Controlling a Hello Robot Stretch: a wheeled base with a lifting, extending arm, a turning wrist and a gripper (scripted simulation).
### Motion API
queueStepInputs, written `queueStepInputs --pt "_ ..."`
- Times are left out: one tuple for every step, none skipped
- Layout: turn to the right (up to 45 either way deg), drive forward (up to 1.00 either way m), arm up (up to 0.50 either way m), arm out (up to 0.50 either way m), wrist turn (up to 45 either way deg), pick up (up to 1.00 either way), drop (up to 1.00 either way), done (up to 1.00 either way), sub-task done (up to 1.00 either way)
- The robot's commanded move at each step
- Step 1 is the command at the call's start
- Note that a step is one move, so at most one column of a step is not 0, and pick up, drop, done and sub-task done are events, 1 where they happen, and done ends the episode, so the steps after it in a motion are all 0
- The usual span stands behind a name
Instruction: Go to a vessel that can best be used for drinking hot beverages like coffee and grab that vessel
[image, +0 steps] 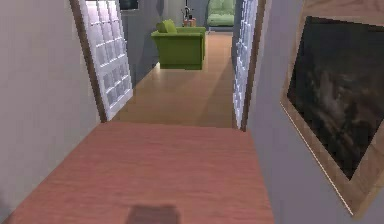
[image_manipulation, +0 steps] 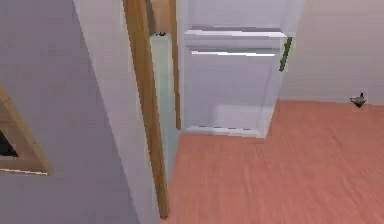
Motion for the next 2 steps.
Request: queueStepInputs --pt "0.0 1.00 0.00 0.00 0.0 0.00 0.00 0.00 0.00" --pt "3.0 0.00 0.00 0.00 0.0 0.00 0.00 0.00 0.00"
